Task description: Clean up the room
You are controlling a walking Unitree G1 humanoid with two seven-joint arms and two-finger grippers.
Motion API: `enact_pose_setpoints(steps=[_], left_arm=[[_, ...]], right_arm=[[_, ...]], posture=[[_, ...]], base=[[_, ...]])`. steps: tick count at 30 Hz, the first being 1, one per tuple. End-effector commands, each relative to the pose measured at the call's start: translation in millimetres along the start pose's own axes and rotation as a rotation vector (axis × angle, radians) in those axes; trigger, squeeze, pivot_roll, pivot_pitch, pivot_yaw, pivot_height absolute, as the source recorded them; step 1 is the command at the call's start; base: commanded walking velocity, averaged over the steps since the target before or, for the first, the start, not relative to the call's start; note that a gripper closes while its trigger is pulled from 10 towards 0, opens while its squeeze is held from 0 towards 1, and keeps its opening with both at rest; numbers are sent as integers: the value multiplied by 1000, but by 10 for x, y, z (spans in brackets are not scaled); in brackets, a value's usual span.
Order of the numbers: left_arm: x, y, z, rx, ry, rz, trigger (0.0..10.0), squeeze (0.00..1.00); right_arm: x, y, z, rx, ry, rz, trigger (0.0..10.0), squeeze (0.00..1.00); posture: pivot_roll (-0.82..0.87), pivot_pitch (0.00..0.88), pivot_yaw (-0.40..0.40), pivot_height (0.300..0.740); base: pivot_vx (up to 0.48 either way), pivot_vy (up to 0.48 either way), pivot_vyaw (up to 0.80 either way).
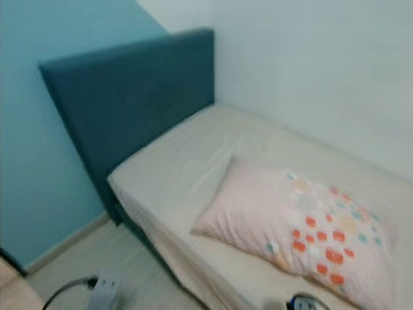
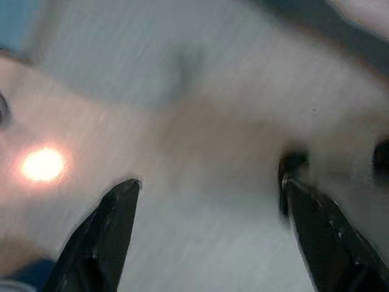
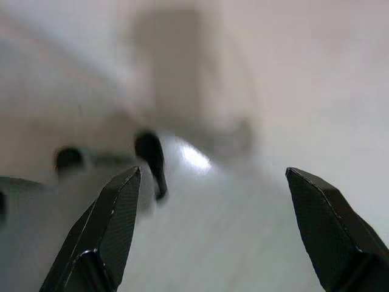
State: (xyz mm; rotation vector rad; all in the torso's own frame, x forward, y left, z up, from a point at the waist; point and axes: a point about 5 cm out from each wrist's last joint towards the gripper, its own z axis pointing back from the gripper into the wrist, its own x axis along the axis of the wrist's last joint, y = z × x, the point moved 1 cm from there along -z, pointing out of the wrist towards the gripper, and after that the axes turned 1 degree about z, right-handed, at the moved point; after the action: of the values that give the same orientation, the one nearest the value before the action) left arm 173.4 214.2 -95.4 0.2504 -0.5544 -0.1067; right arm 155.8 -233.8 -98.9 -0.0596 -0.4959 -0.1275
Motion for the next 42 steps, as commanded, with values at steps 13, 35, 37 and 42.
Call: enact_pose_setpoints(steps=[13,35,37,42], left_arm=[[-19,-42,4,-38,7,-44,10000,0],[964,317,-16,55,-334,292,10000,0],[968,328,-13,54,-341,298,10000,0],[871,389,-6,61,-350,284,10000,0]], right_arm=[[217,-335,51,-71,-150,-451,10000,0],[1658,-132,205,230,-614,-932,10000,0],[1664,-130,207,233,-616,-944,10000,0],[1665,-228,229,227,-652,-1029,10000,0]], posture=[[36,0,-39,726],[59,0,-43,656],[62,0,-41,651],[85,0,-30,636]], base=[[0,0,-300],[0,0,0],[0,0,0],[0,0,0]])
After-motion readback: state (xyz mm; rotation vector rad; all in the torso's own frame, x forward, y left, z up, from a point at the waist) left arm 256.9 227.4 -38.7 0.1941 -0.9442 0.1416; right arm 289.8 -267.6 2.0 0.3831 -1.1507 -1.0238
